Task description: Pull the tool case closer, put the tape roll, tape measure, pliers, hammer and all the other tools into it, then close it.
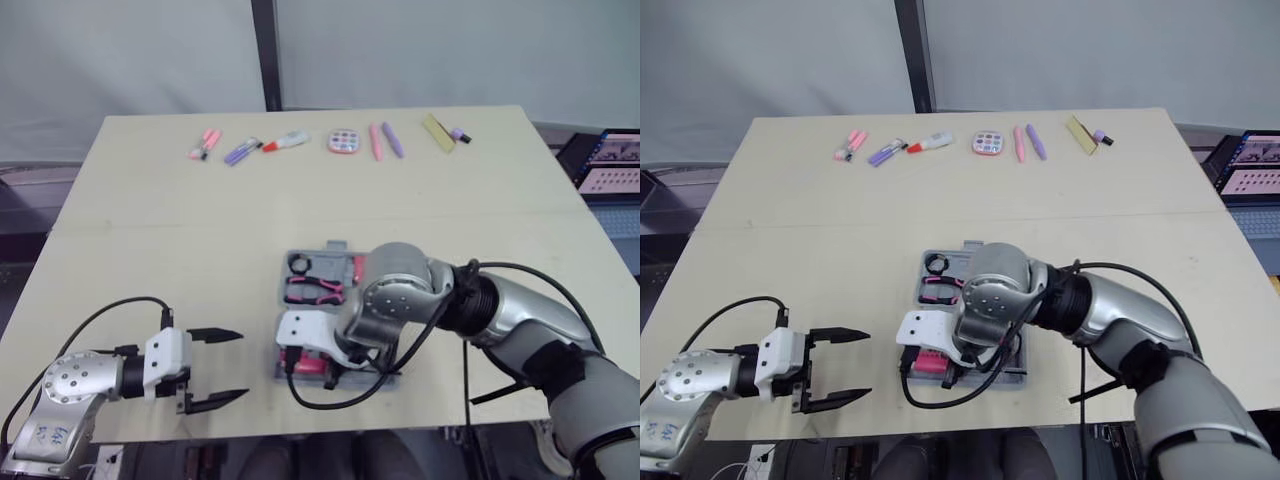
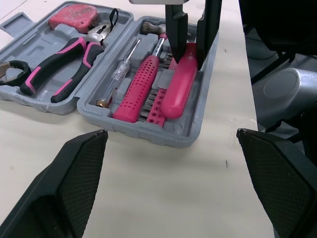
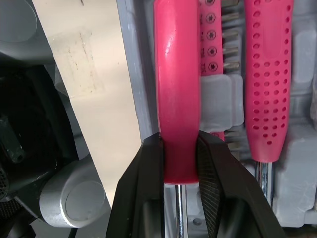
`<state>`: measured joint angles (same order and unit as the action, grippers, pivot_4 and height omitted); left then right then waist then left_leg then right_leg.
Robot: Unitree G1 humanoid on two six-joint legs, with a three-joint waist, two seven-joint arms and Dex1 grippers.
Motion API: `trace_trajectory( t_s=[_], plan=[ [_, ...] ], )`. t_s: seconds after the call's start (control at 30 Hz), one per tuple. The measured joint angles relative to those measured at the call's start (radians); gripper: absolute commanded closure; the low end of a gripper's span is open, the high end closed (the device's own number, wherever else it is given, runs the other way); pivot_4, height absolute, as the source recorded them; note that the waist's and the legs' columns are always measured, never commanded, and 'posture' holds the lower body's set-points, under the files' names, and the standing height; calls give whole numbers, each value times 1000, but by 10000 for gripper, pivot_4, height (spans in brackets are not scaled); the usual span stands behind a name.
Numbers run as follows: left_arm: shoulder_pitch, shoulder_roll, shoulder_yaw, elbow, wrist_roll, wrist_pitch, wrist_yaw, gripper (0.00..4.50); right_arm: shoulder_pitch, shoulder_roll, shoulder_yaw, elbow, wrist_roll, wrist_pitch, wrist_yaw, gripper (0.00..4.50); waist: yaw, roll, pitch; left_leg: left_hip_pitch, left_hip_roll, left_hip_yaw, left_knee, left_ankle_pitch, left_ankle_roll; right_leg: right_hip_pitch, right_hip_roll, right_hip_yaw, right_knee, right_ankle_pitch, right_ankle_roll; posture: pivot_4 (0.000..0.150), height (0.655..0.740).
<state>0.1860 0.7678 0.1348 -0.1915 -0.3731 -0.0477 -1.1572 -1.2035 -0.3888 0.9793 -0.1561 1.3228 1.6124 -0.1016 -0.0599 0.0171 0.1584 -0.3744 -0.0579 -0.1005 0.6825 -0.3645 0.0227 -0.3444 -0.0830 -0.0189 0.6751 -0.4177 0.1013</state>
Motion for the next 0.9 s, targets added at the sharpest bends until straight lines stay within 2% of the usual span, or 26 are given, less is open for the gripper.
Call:
trace_trajectory(
  t_s=[0.47,0.53,0.57,0.6,0.73,0.77,0.9],
  plan=[
    [19,0,0,-52,0,38,21,0,2,45,28,7,-47,0,11,40942,0,0,0,0,0,0,0,0,0,-1,0,0,0,0,0,1500,7134],
    [22,0,0,-66,0,40,23,0,5,47,28,7,-47,0,11,30417,0,0,0,0,0,0,0,0,0,-1,0,0,0,0,0,1500,7134],
    [23,0,0,-72,0,41,23,0,6,48,28,7,-47,0,11,27887,0,0,0,0,0,0,0,0,0,-1,0,0,0,0,0,1500,7134],
    [24,0,1,-73,0,41,24,0,6,48,28,7,-46,0,13,23200,0,0,0,0,0,0,0,0,0,-1,0,0,-1,0,0,1500,7134],
    [30,0,1,-73,0,41,30,0,-1,40,23,5,-17,0,32,3206,0,0,0,1,0,-1,0,0,0,-1,0,0,-1,0,0,1500,7134],
    [30,0,1,-73,0,41,30,0,-7,32,18,4,-5,0,38,777,0,0,0,1,0,0,0,0,0,0,0,0,-2,0,0,1500,7134],
    [28,0,0,-72,0,41,30,0,-49,-44,-34,4,38,0,63,777,1,0,0,1,-1,-1,0,0,0,0,0,0,-3,0,0,1500,7134]
  ],
)
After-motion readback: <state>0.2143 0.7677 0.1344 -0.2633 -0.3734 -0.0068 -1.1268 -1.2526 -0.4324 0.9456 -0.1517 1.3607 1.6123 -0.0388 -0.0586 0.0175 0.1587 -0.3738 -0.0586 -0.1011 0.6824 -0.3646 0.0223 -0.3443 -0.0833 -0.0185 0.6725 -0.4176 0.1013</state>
